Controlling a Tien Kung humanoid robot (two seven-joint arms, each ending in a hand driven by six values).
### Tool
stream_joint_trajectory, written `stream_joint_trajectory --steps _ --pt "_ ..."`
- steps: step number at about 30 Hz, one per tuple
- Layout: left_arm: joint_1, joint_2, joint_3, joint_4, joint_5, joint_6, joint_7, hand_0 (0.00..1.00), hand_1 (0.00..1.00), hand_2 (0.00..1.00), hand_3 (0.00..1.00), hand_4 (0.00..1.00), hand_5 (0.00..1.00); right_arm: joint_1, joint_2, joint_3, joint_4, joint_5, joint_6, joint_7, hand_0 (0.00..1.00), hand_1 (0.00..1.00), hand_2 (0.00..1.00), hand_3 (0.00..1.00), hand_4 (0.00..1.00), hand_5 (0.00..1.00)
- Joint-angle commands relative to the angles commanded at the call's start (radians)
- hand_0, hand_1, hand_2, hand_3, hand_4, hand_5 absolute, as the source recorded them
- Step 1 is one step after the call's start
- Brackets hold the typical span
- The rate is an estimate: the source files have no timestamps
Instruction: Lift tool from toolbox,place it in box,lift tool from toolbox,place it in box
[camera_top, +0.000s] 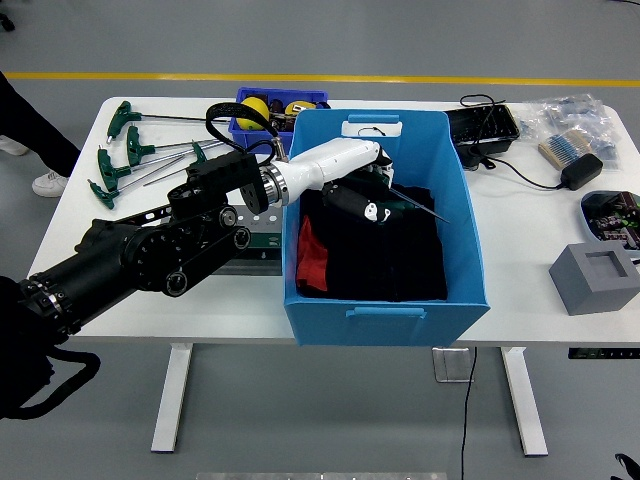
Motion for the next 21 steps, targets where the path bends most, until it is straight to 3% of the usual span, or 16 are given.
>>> stream_joint_trajectory --steps 2,3,8,9,21 --pt "-0.001 0.002 -0.003 -0.001 0.017 0.005 0.001 0.476 0.521 0.616 0.552 0.862 0.5 0.0 0.0 0.002 0.0 -0.002 0.0 0.0 0.697 0.649 0.704 0.558 0.78 0.669" --pt "-0.001 0.005 -0.006 -0.002 0.032 0.004 0.006 0.551 0.627 0.743 0.626 0.89 0.555 -0.001 -0.001 0.004 0.0 -0.002 0.0 0.0 0.696 0.649 0.704 0.557 0.78 0.669" --pt "0.003 0.013 -0.02 -0.003 0.098 -0.023 0.053 0.551 0.627 0.743 0.626 0.89 0.555 -0.001 -0.001 0.007 0.0 -0.006 0.0 0.0 0.696 0.649 0.704 0.557 0.78 0.669" --pt "0.005 0.015 -0.022 0.0 0.11 -0.03 0.062 0.613 0.702 0.832 0.693 0.9 0.582 -0.002 0.0 0.006 0.0 -0.005 0.0 0.0 0.696 0.649 0.703 0.557 0.78 0.669" --pt "0.043 0.045 -0.117 -0.038 0.148 -0.034 0.086 0.635 0.709 0.839 0.702 0.902 0.592 -0.01 0.003 -0.008 0.0 0.012 -0.002 0.004 0.695 0.648 0.703 0.556 0.779 0.666"
